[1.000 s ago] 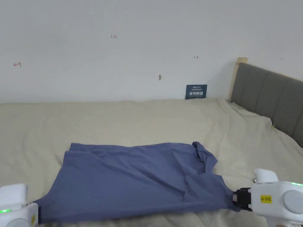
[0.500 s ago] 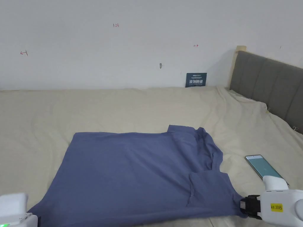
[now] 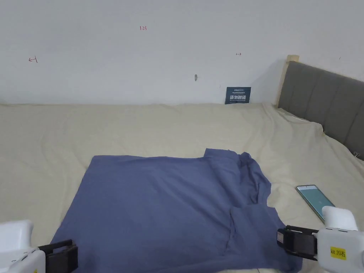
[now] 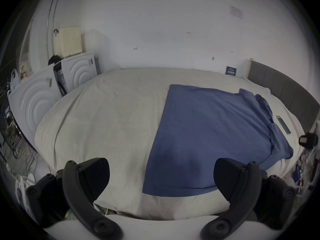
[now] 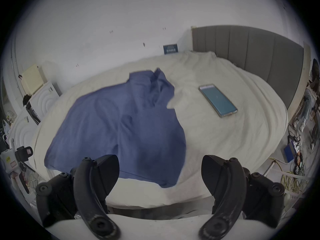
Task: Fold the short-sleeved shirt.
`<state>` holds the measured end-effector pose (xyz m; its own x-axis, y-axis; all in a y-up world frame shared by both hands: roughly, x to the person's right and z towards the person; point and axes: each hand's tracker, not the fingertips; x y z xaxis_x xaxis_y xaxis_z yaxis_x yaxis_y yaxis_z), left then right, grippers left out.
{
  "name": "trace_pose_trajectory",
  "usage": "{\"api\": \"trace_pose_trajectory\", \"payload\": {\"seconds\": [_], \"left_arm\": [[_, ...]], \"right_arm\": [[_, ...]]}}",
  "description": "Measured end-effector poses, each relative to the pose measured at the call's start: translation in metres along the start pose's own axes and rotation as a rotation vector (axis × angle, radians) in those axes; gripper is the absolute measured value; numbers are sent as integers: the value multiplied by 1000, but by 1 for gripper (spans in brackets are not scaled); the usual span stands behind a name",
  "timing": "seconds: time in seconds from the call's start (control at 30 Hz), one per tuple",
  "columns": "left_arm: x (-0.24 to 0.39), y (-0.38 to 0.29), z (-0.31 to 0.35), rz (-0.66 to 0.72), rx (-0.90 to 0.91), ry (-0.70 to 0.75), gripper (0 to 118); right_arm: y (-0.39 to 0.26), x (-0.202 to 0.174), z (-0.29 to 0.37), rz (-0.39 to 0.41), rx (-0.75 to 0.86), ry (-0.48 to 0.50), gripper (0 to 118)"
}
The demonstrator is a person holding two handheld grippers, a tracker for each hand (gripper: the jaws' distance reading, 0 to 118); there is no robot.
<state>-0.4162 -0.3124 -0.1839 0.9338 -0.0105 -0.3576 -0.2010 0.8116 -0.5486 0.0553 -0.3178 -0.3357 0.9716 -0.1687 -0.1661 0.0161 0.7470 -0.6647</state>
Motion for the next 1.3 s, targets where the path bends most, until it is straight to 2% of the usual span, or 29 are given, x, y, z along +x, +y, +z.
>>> {"api": "trace_pose_trajectory", "payload": {"seconds": [0.13,0.17,0.2,0.27,0.3,0.33,0.4,0.53,0.63,0.67,0.7,0.77,0.8,0.93,1.07,1.17,1.2,1.23,1.27,1.3], "left_arm": [[8,-3,8,-8,-9,-19,116],[10,-6,8,-10,-14,-21,110],[5,-13,9,-16,-31,-33,94],[6,-25,6,-3,-48,-21,46],[6,-31,2,-4,-79,-3,15],[2,-40,-1,-13,-114,21,7],[-2,-51,-2,-34,-148,6,3],[-13,-63,0,11,-178,-9,1],[-25,-66,-3,40,-165,16,1],[-29,-66,-6,37,-170,23,4],[-32,-66,-9,31,-178,24,34],[-36,-66,-13,18,-178,16,106],[-37,-66,-17,28,-201,7,118],[-33,-57,-25,37,-171,5,118],[-33,-51,-48,19,-151,67,118],[-31,-53,-72,-35,-239,97,115],[-27,-54,-72,-51,-257,99,94],[-21,-57,-70,-49,-250,99,58],[-18,-61,-68,-34,-228,39,31],[-12,-62,-69,-21,-218,45,27]], "right_arm": [[-8,-26,17,31,28,23,97],[-12,-33,20,44,47,34,91],[-18,-39,21,53,67,43,73],[-28,-52,21,57,72,36,21],[-35,-55,17,52,71,35,9],[-40,-57,14,42,54,48,8],[-48,-59,6,37,8,80,0],[-62,-64,-5,39,-12,78,0],[-65,-61,-10,-22,-21,94,0],[-65,-59,-11,-30,-21,98,0],[-65,-58,-12,-26,-25,97,0],[-67,-58,-15,-3,-41,72,0],[-67,-57,-15,0,-41,69,0],[-68,-57,-12,-19,-26,86,0],[-65,-59,-16,-10,-34,86,0],[-65,-60,-17,-11,-41,91,0],[-65,-58,-18,-13,-42,89,0],[-66,-58,-18,-13,-40,86,0],[-66,-57,-17,-14,-37,81,0],[-66,-56,-16,-17,-33,73,0]]}}
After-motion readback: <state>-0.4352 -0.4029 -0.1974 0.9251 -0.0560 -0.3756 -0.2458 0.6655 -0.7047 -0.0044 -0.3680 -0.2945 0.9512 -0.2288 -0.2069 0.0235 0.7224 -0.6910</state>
